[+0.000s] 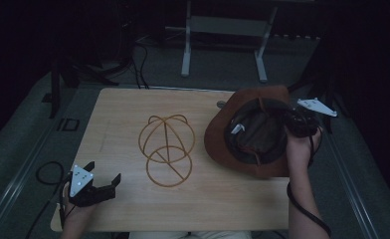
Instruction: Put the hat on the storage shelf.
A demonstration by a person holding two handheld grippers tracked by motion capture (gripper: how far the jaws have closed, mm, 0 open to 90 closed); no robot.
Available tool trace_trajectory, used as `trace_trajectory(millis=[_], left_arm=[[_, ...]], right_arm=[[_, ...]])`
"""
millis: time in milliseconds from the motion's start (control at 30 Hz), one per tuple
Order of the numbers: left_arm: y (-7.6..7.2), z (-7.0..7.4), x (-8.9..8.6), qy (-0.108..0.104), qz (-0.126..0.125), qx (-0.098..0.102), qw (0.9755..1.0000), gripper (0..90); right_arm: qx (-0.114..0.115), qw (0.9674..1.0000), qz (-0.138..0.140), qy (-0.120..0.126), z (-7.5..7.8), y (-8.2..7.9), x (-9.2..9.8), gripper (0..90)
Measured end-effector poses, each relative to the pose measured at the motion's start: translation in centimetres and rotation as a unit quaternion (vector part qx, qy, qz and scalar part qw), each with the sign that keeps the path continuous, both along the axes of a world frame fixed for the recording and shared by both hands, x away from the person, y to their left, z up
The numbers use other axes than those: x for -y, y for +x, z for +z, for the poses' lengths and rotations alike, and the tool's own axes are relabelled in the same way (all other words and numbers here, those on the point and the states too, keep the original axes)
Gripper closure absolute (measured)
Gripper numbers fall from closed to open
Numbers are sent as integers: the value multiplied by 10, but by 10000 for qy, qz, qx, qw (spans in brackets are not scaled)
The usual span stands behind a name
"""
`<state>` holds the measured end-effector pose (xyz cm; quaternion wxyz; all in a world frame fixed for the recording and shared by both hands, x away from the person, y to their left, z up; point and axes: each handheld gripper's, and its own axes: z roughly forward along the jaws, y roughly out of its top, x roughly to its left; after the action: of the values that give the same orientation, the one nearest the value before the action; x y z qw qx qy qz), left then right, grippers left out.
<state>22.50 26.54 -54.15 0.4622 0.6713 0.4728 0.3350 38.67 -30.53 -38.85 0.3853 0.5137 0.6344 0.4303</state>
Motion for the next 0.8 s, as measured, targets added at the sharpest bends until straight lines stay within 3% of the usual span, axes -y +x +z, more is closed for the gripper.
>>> trace_trajectory(millis=[200, 500, 700, 800], left_arm=[[-3, 24, -5, -258, 20, 54, 9997, 37], [-15, 73, 0, -470, -299, 373, 9978, 61], [-12, 107, 14, -445, -579, 559, 9958, 61], [-6, 125, 26, -252, -692, 579, 9956, 62]], right_arm=[[-47, 10000, 4, 23, -1, -2, 4, 847], [-8, 10000, -13, 26, 6, -4, 7, 846], [19, 10000, -47, 2, 10, -5, 9, 846], [17, 10000, -54, -1, 11, -5, 9, 846]])
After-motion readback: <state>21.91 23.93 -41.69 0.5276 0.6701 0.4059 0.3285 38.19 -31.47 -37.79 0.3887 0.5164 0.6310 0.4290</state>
